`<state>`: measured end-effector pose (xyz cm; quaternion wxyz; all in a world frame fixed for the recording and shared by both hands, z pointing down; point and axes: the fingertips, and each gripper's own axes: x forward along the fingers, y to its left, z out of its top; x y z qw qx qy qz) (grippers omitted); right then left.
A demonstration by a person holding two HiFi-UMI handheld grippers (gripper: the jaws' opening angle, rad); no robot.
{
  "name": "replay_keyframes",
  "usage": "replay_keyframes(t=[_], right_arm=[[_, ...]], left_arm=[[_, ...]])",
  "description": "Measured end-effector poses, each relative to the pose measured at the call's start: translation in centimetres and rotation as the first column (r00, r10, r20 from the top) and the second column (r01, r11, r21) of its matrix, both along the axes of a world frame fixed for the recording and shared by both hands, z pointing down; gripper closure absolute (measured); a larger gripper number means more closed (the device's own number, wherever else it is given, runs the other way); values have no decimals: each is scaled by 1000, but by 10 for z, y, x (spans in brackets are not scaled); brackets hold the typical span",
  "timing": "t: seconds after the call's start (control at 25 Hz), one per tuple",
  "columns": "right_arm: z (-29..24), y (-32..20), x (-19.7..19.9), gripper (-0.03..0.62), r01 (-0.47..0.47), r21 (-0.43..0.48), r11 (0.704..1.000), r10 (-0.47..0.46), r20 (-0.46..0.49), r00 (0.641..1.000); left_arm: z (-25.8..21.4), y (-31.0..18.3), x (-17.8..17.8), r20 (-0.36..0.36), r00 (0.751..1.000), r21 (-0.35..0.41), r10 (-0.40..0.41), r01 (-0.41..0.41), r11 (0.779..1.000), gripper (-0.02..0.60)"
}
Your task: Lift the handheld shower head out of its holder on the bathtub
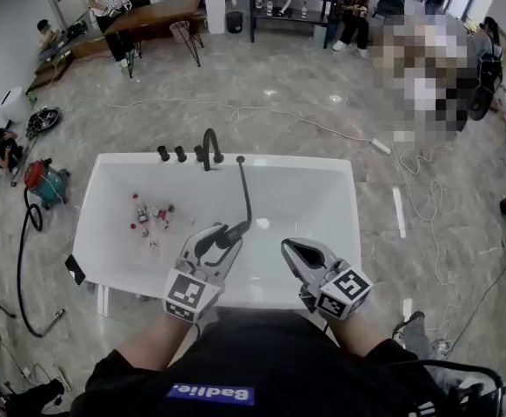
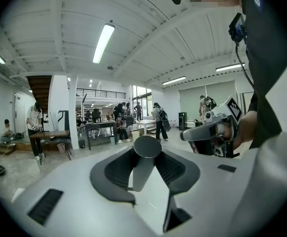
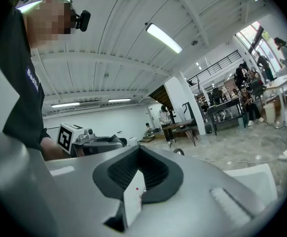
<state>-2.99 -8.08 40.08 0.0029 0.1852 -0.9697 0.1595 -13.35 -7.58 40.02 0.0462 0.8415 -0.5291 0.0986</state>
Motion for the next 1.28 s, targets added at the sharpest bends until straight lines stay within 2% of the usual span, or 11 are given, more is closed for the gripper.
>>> replay_keyframes(t=[0.4, 0.52, 0.68, 0.84, 1.0, 1.16, 1.28], right_arm=[[-5, 18, -13, 592, 59, 10, 998, -59, -17, 998], [-4, 25, -16, 592, 77, 14, 997, -76, -19, 997], [-4, 34, -21, 592, 98, 19, 995, -97, -25, 995], [-8, 40, -24, 592, 109, 14, 994, -108, -23, 994], [0, 43, -24, 592, 111, 32, 993, -110, -39, 993], [0, 42, -27, 592, 88, 10, 996, -88, -27, 996], [7, 43, -29, 592, 102, 24, 994, -101, -55, 993]], left_arm=[[-1, 43, 6, -65, 998, -58, -26, 22, 998, 442], [-6, 50, 2, -64, 998, -45, -29, 26, 999, 442], [-9, 61, 6, -47, 999, -37, -8, 6, 999, 440], [-15, 68, 17, -70, 997, -28, 33, -35, 999, 440], [-10, 66, 23, -33, 998, -22, 53, -53, 998, 440], [-12, 66, 24, -75, 996, -38, 56, -59, 998, 440], [-8, 66, 24, -70, 995, -32, 64, -67, 997, 440]])
